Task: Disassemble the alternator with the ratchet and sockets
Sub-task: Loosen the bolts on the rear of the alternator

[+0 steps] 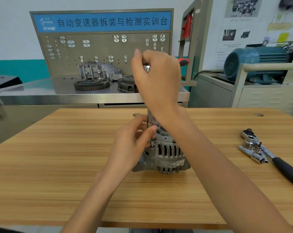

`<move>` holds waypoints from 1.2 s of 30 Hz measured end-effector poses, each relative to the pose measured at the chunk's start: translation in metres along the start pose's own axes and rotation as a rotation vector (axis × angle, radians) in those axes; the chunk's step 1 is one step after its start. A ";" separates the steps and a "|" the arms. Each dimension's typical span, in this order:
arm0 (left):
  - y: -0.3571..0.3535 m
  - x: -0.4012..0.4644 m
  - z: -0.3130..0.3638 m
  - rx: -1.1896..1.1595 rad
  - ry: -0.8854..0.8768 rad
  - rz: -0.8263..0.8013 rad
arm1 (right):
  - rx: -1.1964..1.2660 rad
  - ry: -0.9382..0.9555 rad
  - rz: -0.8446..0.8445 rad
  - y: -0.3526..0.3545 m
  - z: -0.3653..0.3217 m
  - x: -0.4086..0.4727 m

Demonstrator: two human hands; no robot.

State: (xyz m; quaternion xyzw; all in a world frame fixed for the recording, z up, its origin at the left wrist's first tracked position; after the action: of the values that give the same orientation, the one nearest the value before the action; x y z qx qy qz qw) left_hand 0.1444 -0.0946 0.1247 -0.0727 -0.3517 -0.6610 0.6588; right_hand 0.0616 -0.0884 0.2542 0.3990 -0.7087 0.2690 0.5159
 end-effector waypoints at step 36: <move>-0.001 0.002 0.004 -0.110 0.099 -0.136 | 0.628 -0.280 -0.450 -0.018 0.029 0.007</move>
State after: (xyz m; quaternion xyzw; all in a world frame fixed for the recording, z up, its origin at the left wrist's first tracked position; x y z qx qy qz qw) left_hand 0.1415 -0.0946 0.1284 -0.0520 -0.2857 -0.7253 0.6242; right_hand 0.0607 -0.1226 0.2506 0.7149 -0.5506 0.2957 0.3135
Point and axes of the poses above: each hand's wrist, its own x-axis towards the middle knuckle, its own y-axis out of the back of the hand, z = x × y, the point moved 7 cm from there along x, towards the middle knuckle, and after that the axes turned 6 degrees about x, right-handed, at the moved point
